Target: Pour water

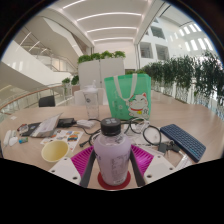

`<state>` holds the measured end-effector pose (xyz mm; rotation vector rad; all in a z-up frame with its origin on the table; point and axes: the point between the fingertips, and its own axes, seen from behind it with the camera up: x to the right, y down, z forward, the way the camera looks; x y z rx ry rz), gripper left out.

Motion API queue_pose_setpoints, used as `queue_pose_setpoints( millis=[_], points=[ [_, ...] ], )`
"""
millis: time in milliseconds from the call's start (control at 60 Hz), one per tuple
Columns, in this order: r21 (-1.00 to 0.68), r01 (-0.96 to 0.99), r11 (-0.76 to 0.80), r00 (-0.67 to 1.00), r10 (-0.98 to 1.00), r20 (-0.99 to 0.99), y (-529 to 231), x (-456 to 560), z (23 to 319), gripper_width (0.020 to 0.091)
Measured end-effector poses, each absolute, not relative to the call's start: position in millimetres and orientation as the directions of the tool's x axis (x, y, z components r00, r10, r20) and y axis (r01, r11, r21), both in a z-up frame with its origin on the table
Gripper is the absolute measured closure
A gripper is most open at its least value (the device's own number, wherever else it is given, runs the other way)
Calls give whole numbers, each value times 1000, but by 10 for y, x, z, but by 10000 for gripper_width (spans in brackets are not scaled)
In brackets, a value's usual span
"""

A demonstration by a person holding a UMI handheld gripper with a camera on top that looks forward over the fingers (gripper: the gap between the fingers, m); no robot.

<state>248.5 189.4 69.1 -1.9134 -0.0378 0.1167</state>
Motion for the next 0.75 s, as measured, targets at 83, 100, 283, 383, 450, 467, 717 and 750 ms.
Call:
queue_pose_setpoints(
  millis=[83, 100, 283, 383, 450, 467, 717, 750],
  points=[
    [-932, -72, -355, 992, 67, -103, 1682, 2426, 850, 246],
    [-932, -75, -354, 992, 68, -106, 1615, 2404, 872, 251],
    [-912, -89, -400, 996, -5, -94, 722, 2170, 1089, 267],
    [-909, -78, -410, 997, -29, -73, 152, 1860, 1281, 268],
    [-907, -62, -417, 997, -62, -39, -240, 1698, 1406, 268],
    [-906, -59, -418, 997, -69, -33, -330, 1655, 1441, 267],
    [-911, -61, -409, 995, -93, -25, -1252, 1043, 2090, 266],
    [-917, -47, -396, 996, -90, -12, -1357, 1018, 2191, 262]
  ],
)
